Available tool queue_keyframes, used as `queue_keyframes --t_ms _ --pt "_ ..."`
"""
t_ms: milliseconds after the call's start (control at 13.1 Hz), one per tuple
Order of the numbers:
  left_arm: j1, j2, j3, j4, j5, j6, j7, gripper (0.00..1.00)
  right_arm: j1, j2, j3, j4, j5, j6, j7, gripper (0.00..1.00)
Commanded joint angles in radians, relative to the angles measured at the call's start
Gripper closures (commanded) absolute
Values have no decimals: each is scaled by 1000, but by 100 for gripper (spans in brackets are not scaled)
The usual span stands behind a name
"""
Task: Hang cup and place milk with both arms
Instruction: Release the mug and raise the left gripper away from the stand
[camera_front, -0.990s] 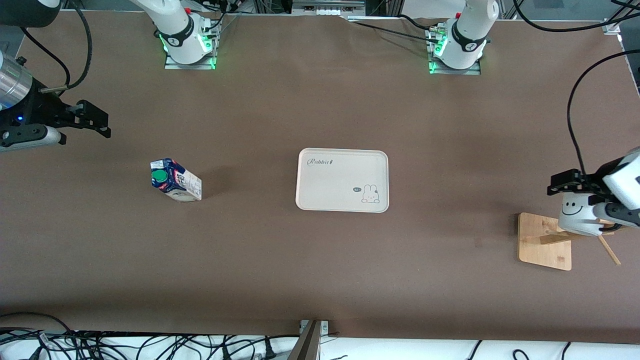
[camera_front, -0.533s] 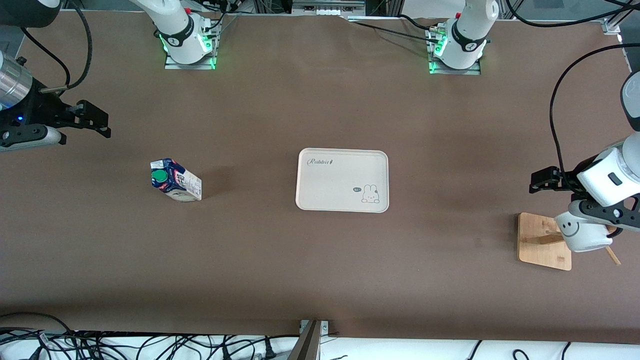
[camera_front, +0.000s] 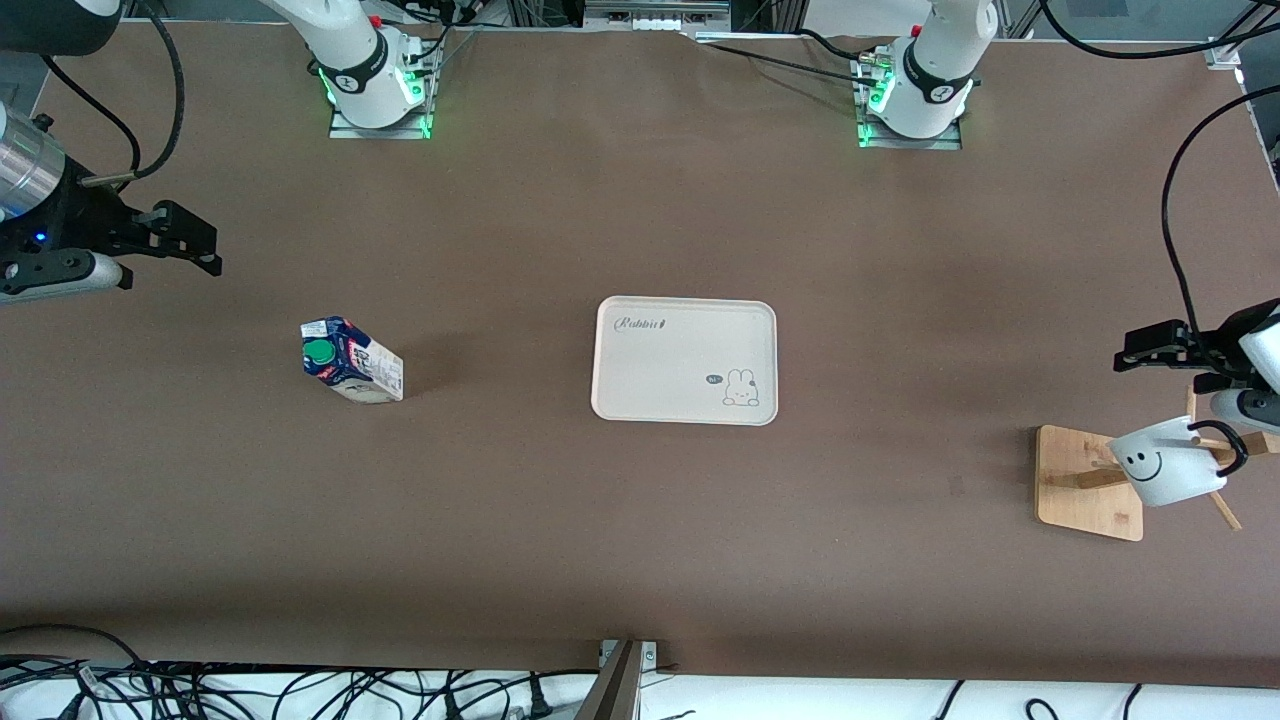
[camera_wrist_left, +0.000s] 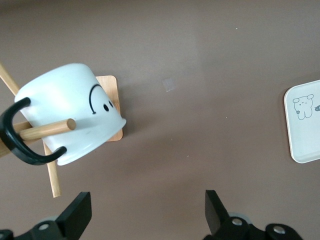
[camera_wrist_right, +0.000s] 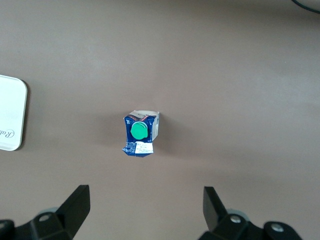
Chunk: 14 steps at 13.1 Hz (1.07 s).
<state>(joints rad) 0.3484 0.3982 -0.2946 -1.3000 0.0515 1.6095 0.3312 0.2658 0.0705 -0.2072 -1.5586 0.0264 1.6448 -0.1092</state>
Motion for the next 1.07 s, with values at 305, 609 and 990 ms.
queue_keyframes --t_ms 305,609,990 --pt "-248 -332 165 -376 -50 221 -296 0 -7 6 6 15 -8 -14 19 0" --pt "-341 -453 253 -508 -58 292 -279 0 -7 6 6 15 -8 -14 20 0" --pt "-420 -460 293 -507 -41 279 -261 0 -3 5 8 15 -9 -14 19 0"
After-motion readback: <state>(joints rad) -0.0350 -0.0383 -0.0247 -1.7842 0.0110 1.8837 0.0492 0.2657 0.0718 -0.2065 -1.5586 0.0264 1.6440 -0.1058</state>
